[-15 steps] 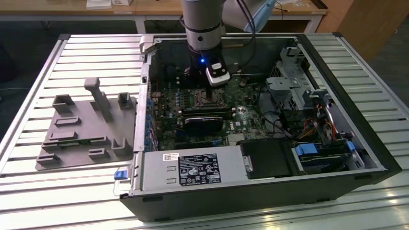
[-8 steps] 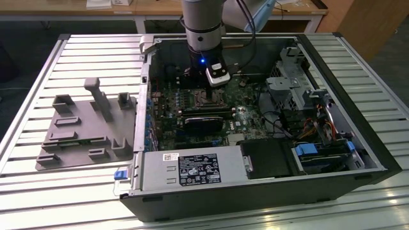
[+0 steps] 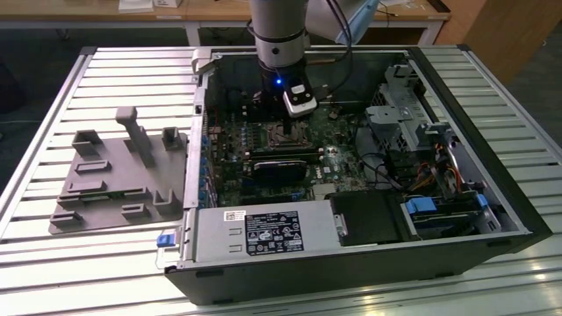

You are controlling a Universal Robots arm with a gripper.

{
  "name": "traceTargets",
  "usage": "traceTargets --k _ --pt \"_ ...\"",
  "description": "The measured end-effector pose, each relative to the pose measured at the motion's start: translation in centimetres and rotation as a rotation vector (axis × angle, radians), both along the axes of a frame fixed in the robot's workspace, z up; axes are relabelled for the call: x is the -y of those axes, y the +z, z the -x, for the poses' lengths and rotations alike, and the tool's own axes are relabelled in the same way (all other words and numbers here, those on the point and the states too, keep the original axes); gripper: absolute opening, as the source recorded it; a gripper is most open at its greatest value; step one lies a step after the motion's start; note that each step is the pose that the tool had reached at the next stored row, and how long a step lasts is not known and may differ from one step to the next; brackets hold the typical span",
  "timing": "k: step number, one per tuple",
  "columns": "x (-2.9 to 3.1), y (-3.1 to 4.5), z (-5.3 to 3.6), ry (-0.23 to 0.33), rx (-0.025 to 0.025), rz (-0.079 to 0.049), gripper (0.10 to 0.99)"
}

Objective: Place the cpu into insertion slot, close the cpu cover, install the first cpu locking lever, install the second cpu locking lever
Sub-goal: 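Install the first cpu locking lever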

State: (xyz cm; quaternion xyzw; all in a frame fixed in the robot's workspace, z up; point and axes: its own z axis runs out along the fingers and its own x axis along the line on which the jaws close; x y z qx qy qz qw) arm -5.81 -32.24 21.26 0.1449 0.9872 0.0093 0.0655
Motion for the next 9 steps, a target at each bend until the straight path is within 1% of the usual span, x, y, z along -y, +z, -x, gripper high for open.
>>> traceTargets --k 6,9 --pt "0.0 1.23 0.0 0.002 0.0 0.0 0.106" --pt "0.0 1.98 0.0 0.002 0.0 0.0 0.106"
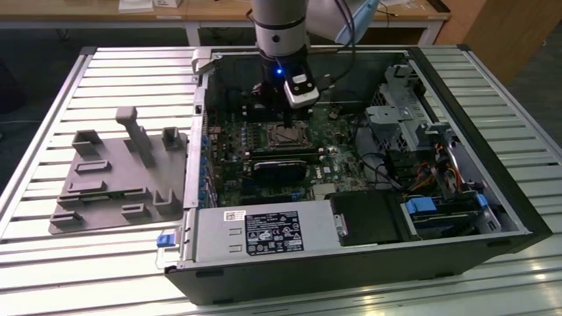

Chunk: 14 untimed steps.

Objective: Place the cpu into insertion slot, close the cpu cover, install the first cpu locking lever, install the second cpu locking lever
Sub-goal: 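Install the first cpu locking lever, then install the second cpu locking lever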

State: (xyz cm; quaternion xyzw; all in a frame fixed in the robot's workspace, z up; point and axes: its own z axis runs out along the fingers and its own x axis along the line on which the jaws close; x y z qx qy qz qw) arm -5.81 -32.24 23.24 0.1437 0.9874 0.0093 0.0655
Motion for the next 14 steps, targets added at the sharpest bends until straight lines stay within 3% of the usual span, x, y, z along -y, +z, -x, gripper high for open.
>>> traceTargets --k 5,14 --pt "0.0 0.83 0.0 0.0 -0.0001 0.0 0.106" --pt "0.0 0.87 0.0 0.0 0.0 0.0 0.106"
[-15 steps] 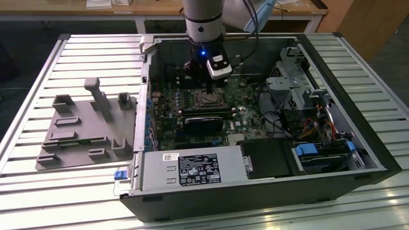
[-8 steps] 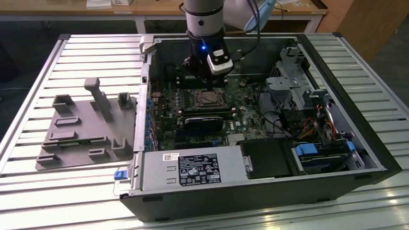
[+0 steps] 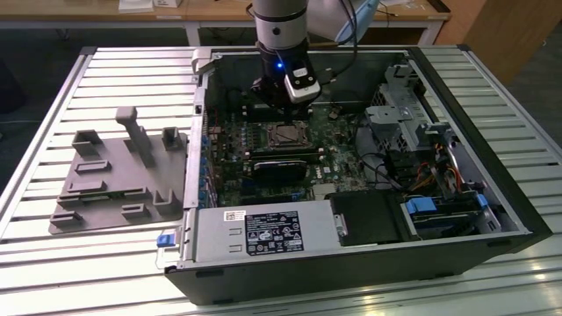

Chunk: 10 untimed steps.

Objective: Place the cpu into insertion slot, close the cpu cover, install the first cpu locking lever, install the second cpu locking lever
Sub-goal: 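Install the second cpu locking lever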

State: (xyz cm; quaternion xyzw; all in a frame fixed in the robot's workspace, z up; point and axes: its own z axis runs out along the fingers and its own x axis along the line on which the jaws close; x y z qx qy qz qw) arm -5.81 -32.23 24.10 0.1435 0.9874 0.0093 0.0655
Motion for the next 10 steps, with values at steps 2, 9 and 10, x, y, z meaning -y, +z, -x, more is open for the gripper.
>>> traceTargets --k 2,9,10 --pt "0.0 0.0 0.0 0.0 0.0 0.0 0.106" --pt "0.53 0.01 0.0 0.0 -0.0001 0.001 0.106" --pt "0.67 0.01 0.0 0.0 -0.0001 0.001 0.106"
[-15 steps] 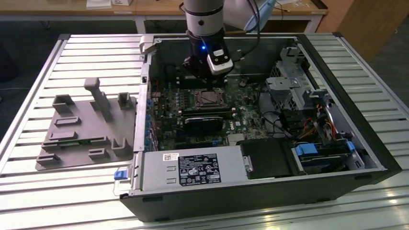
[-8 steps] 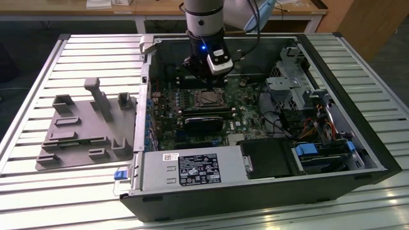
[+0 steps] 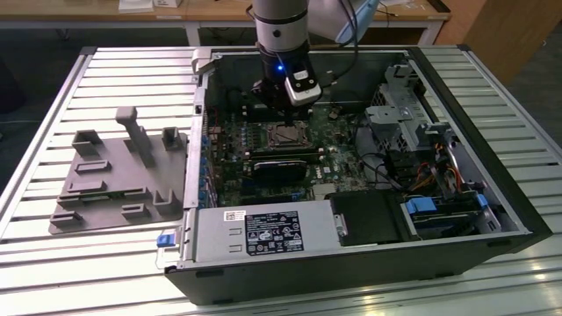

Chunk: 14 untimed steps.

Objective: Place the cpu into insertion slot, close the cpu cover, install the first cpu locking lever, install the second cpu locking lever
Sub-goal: 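Install the second cpu locking lever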

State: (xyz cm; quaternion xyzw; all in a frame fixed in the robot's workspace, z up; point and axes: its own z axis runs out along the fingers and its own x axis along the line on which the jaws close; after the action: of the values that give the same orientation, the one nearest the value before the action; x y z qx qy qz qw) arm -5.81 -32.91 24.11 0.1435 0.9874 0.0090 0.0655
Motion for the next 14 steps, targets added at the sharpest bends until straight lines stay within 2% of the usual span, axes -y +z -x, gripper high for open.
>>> traceTargets --k 14 --pt "2.66 -0.07 0.0 0.0 0.0001 0.0 0.106"
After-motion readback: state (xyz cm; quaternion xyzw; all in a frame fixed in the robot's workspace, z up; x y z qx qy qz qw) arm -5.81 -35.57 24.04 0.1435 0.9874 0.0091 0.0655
